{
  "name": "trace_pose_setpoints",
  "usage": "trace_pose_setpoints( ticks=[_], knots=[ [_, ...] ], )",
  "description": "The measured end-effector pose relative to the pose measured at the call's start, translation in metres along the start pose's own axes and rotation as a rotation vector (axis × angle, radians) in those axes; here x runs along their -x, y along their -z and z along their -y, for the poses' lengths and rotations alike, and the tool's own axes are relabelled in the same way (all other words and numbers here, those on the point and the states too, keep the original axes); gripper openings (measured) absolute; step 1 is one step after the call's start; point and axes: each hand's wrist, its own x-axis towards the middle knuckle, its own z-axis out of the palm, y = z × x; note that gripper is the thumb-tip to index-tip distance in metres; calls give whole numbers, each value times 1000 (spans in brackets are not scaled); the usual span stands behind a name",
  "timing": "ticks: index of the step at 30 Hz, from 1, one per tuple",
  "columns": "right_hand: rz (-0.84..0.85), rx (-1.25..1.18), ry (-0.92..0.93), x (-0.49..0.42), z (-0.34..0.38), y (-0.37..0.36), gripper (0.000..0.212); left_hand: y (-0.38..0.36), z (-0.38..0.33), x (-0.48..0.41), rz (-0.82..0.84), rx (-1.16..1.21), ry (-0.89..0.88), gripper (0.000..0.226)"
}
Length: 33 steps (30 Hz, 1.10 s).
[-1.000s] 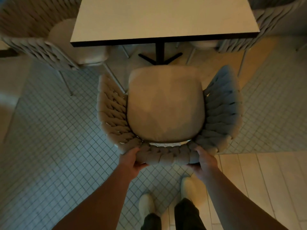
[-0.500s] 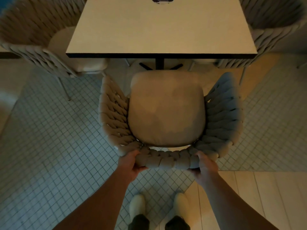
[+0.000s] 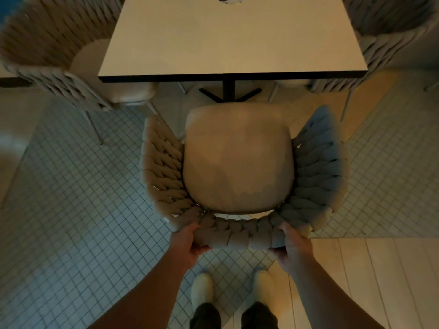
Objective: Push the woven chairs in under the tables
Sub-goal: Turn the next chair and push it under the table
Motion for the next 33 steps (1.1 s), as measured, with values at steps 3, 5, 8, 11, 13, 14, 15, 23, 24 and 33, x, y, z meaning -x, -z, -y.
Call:
trace_pose_setpoints(
  ticks=[3,5,8,11,13,14,15,23,24,33],
  knots=[
    [11,4,0,5,-9,5,34,6,4,4,-14,-11,6,39],
    [13,-18,4,6,-9,7,37,6,4,6,-8,-5,11,38],
    [10,-18,5,4,0,5,36,-3,1,7,10,-4,19,39],
    [13,-21,11,0,12,-1,31,-18,-8,0,8,-28,0,41],
    [14,-11,20,-4,22,-9,30,-29,-16,-4,24,-41,-25,41],
    [11,1,25,-6,27,-13,31,-35,-20,-7,32,-45,-35,41],
    [4,9,34,-9,32,-16,31,-41,-22,-9,44,-45,-45,42],
    [25,50,56,-26,60,-17,28,-64,-15,-20,50,-41,-19,45],
    [33,55,64,-25,59,-16,27,-64,-16,-19,52,-40,-24,44],
    [90,74,71,-22,52,-12,27,-58,-22,-12,28,-79,-35,44]
  ],
)
